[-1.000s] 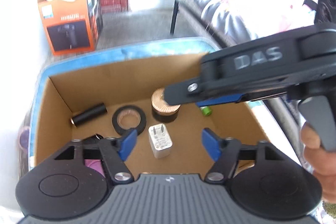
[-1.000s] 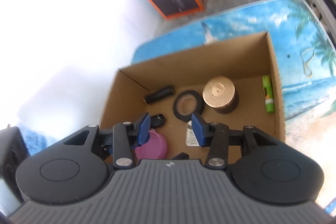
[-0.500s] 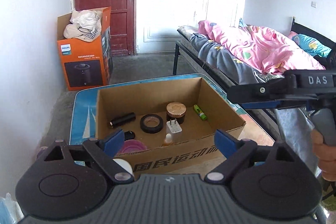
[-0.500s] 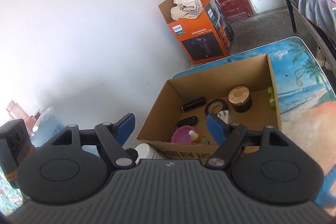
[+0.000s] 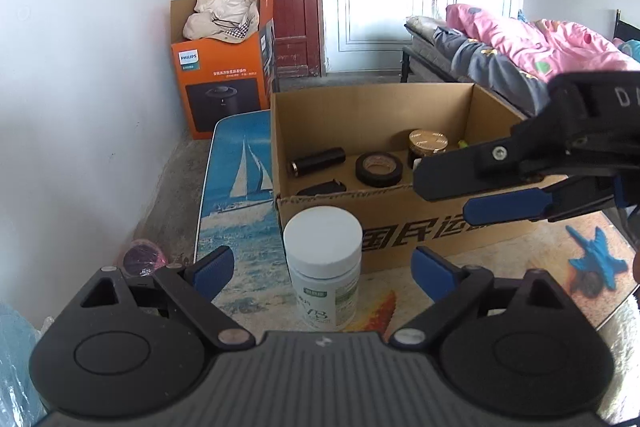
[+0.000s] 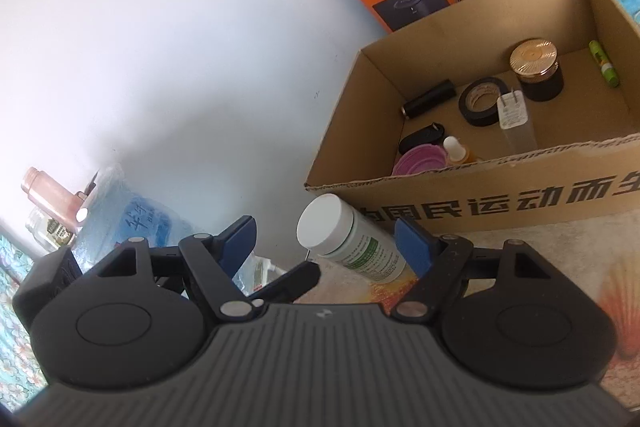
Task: Organize rigid objects
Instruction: 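Lower the right gripper onto the white-capped green-label bottle and grasp it, then lift the bottle and carry it into the box with the right gripper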
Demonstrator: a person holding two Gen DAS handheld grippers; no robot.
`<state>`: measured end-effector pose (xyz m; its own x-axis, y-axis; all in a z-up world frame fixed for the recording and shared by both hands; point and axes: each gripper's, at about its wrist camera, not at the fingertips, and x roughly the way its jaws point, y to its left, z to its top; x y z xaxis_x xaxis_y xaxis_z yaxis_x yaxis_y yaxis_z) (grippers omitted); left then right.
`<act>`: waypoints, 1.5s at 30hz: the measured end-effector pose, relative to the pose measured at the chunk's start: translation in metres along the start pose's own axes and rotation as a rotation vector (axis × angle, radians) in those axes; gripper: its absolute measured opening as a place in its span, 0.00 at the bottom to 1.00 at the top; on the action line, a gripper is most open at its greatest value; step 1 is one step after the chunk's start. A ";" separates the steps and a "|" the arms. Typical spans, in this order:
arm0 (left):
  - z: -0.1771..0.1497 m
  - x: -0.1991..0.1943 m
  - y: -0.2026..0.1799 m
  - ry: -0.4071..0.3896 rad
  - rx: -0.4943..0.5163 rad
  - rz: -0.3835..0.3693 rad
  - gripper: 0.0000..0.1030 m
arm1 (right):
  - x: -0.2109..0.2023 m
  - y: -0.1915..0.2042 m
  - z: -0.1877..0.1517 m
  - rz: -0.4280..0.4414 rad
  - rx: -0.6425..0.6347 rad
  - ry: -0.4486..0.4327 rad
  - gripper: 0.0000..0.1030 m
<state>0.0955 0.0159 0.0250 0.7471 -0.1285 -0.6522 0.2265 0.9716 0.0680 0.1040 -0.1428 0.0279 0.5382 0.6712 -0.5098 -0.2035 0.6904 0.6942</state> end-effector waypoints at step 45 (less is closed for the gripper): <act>-0.012 0.032 -0.097 0.118 0.110 -0.143 0.52 | -0.026 -0.062 -0.022 -0.126 0.200 -0.036 0.42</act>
<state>0.0901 -0.0798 -0.0117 0.6256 -0.2331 -0.7445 0.3968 0.9167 0.0464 0.0844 -0.1973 -0.0132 0.5785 0.5709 -0.5826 0.0307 0.6985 0.7150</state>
